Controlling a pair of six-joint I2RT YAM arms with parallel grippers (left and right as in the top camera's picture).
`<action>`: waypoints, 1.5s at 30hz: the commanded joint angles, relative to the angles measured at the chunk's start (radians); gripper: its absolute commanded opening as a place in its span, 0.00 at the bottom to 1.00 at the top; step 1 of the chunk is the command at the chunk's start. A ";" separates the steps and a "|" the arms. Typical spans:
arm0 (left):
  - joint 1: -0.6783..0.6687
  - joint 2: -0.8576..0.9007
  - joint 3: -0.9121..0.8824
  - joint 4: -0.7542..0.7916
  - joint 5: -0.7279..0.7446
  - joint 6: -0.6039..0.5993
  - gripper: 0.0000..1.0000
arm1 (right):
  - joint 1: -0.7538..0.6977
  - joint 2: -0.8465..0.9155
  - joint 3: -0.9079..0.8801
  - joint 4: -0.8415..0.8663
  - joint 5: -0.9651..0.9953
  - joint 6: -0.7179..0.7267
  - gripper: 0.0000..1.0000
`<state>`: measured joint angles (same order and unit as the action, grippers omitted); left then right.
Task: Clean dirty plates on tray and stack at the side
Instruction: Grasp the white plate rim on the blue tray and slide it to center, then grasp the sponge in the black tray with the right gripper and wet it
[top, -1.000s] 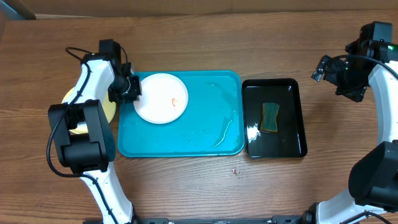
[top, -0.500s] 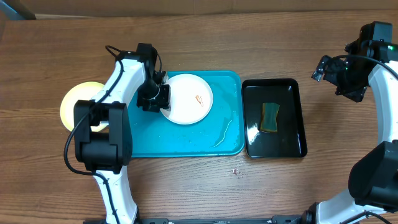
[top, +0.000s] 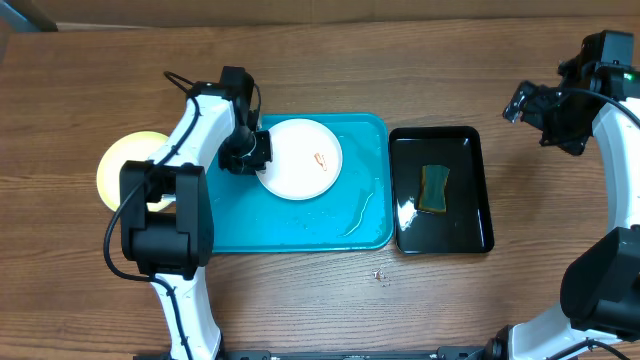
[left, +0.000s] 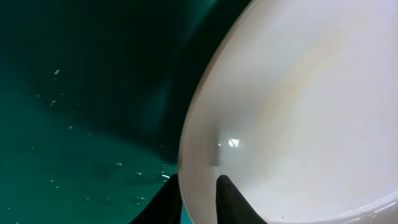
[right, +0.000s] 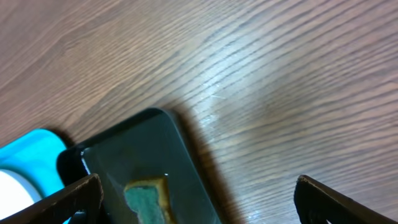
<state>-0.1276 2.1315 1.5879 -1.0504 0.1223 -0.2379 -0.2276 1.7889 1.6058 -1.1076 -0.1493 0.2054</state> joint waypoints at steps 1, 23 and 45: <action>-0.039 0.013 -0.009 0.006 -0.007 -0.025 0.21 | -0.004 -0.012 0.011 -0.040 -0.125 0.008 1.00; -0.082 0.013 -0.010 -0.007 -0.022 -0.025 0.10 | 0.406 -0.008 -0.534 0.259 0.071 0.062 0.04; -0.082 0.013 -0.010 -0.011 -0.022 -0.025 0.11 | 0.411 -0.006 -0.330 0.212 0.097 0.110 0.07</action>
<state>-0.2035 2.1319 1.5837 -1.0588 0.1146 -0.2562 0.1783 1.7786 1.2980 -0.9058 -0.0658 0.3096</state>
